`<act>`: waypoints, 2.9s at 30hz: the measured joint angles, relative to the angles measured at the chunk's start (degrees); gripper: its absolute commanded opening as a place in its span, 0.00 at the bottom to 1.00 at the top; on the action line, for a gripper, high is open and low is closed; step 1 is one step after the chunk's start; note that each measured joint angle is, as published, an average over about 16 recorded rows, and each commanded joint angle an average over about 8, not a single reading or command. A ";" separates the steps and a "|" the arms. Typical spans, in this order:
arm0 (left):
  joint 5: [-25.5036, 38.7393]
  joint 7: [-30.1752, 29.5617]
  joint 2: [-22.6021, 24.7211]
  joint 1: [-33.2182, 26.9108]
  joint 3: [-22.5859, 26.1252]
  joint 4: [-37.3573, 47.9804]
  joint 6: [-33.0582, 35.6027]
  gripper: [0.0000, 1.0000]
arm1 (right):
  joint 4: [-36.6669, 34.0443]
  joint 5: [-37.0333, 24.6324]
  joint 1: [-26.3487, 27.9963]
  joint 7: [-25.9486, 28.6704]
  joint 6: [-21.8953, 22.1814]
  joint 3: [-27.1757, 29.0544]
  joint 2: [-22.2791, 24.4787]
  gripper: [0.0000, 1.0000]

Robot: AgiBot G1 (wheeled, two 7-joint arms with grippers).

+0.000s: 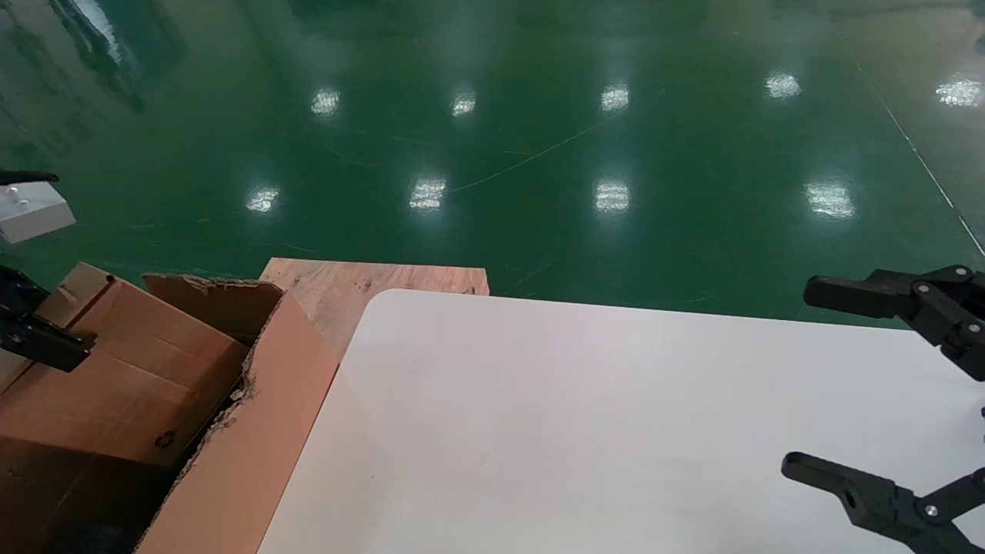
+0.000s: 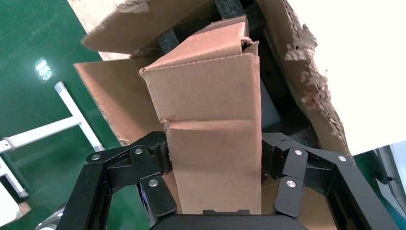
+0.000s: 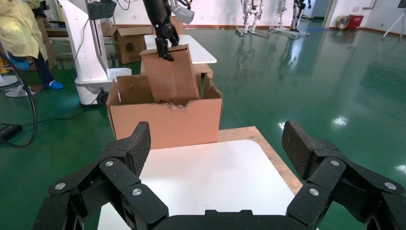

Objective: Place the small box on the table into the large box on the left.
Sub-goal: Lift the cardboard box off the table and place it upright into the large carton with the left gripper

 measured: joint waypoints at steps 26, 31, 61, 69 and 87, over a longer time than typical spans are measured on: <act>2.00 -10.97 6.32 13.91 8.49 4.22 -11.20 0.00 | 0.00 0.02 0.01 -0.01 0.01 -0.02 0.01 1.00; 1.87 -11.12 8.05 17.56 9.10 8.56 -13.38 0.00 | 0.00 0.02 0.01 -0.01 0.01 -0.03 0.01 1.00; -0.85 -6.43 12.63 21.84 9.21 22.74 -11.53 0.00 | 0.00 0.04 0.01 -0.03 0.02 -0.06 0.02 1.00; 0.21 -8.78 11.69 21.07 9.95 21.71 -10.04 0.00 | 0.00 0.04 0.02 -0.03 0.03 -0.07 0.03 1.00; 1.16 -12.76 12.14 24.53 11.30 24.18 -10.00 0.00 | 0.00 0.06 0.02 -0.04 0.03 -0.08 0.03 1.00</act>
